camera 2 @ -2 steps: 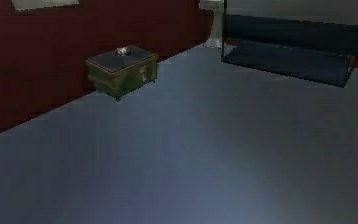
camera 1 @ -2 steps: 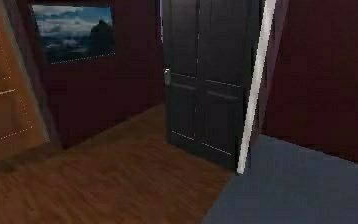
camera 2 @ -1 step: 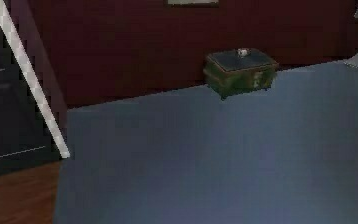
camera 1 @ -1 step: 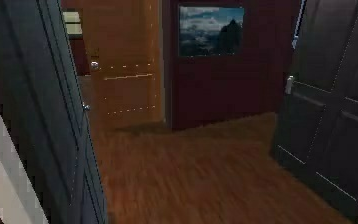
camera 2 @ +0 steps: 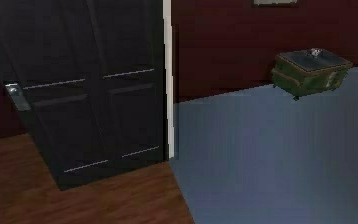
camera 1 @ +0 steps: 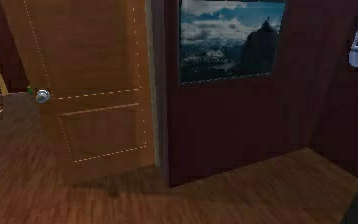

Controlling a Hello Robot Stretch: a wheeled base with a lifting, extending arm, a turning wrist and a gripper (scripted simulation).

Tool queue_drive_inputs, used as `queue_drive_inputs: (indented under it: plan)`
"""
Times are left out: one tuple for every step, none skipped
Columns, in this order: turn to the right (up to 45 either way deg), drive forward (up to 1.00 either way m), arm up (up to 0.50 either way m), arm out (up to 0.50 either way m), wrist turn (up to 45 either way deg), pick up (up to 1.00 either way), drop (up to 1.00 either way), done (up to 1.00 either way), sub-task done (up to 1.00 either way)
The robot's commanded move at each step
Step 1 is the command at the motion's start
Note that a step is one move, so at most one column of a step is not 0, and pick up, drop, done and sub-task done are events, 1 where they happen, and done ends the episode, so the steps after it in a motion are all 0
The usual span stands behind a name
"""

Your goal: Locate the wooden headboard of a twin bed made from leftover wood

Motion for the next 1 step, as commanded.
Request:
queue_drive_inputs:
  plan:
    - [-6.0,0.00,0.00,0.00,0.0,0.00,0.00,0.00,0.00]
